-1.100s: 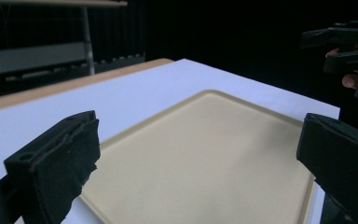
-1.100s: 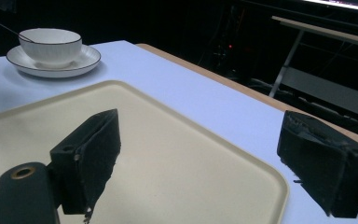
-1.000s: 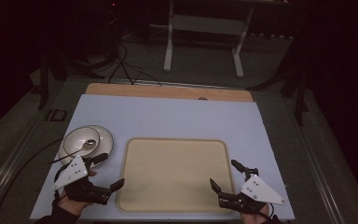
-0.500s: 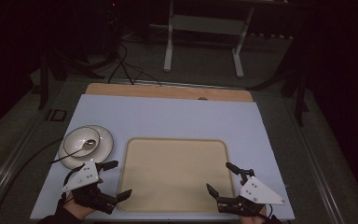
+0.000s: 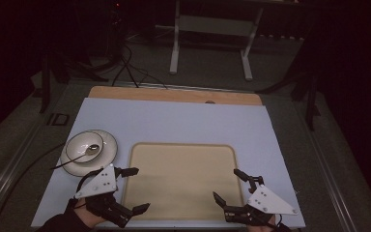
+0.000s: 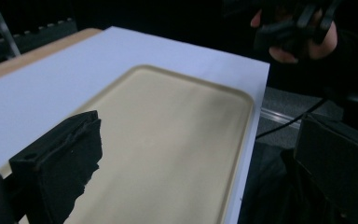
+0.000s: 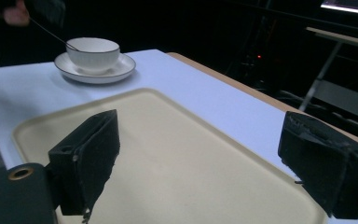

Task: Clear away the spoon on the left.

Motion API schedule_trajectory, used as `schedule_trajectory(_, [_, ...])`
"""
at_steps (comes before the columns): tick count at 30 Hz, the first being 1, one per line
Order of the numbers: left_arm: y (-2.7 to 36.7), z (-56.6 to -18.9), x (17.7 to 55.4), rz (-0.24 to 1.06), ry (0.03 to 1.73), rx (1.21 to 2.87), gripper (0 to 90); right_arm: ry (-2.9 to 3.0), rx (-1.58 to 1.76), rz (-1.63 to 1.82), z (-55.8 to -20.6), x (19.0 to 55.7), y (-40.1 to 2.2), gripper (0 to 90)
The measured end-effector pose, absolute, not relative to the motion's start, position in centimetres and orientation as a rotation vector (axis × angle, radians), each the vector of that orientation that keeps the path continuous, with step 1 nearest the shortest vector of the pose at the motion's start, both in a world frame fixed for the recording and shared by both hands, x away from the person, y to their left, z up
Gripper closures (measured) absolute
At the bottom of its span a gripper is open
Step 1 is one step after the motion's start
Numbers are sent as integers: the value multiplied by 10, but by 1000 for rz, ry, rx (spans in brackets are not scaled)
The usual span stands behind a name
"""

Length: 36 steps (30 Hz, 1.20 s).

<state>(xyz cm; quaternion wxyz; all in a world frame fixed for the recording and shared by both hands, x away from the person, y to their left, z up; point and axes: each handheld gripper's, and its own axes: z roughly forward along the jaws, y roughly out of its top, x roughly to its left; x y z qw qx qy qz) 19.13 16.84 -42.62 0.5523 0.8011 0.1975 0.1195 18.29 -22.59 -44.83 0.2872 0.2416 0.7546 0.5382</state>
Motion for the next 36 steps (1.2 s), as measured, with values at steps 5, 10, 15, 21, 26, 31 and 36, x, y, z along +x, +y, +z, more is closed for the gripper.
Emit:
schedule_trajectory(5, [177,-406,195,341,474,1875,14,2015,627,1441,-449,182,-223,128])
schedule_trajectory(10, [187,-393,198,394,495,1858,14,1984,646,1467,-448,183,-222,128])
schedule_trajectory(15, [211,-382,203,500,576,1806,15,1964,641,1491,-448,182,-224,138])
schedule_trajectory(21, [237,-385,205,540,698,1774,37,1963,632,1445,-448,182,-223,140])
schedule_trajectory(26, [256,-388,201,597,804,1754,60,1993,633,1448,-450,184,-222,138])
schedule_trajectory(31, [277,-390,197,618,897,1702,113,2004,638,1471,-450,184,-221,129])
schedule_trajectory(36, [305,-399,195,621,1143,1652,132,1988,675,1446,-451,185,-219,117])
